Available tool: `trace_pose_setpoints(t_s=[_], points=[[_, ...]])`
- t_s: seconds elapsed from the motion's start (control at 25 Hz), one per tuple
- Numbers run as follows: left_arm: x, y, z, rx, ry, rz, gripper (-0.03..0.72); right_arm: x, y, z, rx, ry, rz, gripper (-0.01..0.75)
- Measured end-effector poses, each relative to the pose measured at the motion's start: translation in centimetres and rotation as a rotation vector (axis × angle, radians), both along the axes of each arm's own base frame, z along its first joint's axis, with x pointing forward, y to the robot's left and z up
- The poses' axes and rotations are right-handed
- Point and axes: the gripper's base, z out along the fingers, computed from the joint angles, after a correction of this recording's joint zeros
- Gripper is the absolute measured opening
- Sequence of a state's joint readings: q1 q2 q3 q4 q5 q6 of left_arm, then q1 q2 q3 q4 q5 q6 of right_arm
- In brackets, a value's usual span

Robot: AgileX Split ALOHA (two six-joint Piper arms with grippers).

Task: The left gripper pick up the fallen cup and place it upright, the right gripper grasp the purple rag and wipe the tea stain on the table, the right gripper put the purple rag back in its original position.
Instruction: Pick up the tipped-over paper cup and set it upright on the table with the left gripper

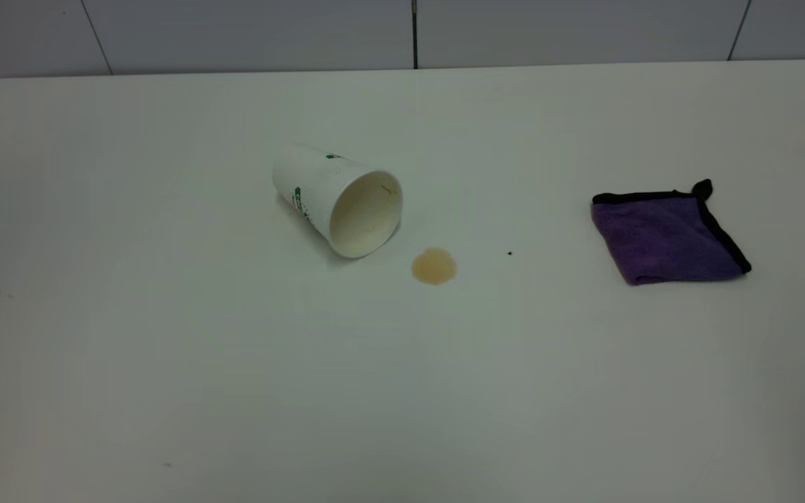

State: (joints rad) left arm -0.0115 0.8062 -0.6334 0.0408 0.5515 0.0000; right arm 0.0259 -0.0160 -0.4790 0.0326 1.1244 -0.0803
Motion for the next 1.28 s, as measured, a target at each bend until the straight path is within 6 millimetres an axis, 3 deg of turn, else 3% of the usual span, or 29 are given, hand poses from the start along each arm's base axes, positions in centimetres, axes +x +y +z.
trace_pose_setpoints(t_s=[0.24,0.44,0.72,0.96,1.12,1.28], points=[[6.2,-0.4,-1.7,0.026,0.115,-0.043,0.471,0.0,0.0,0.0,0.000,0.000,0.000,0.550],[10.3,-3.4,-4.3,0.056,0.210,-0.175,0.453,0.0,0.0,0.0,0.000,0.000,0.000,0.550],[14.6,-10.6,-9.7,0.193,0.353,-0.422,0.450,0.0,0.0,0.0,0.000,0.000,0.000,0.550],[17.8,-17.3,-13.4,0.387,0.452,-0.475,0.450,0.0,0.0,0.0,0.000,0.000,0.000,0.550],[19.2,-22.6,-15.0,0.546,0.388,-0.505,0.450,0.0,0.0,0.0,0.000,0.000,0.000,0.550],[19.5,-27.5,-16.0,0.574,0.319,-0.513,0.450,0.0,0.0,0.0,0.000,0.000,0.000,0.550]])
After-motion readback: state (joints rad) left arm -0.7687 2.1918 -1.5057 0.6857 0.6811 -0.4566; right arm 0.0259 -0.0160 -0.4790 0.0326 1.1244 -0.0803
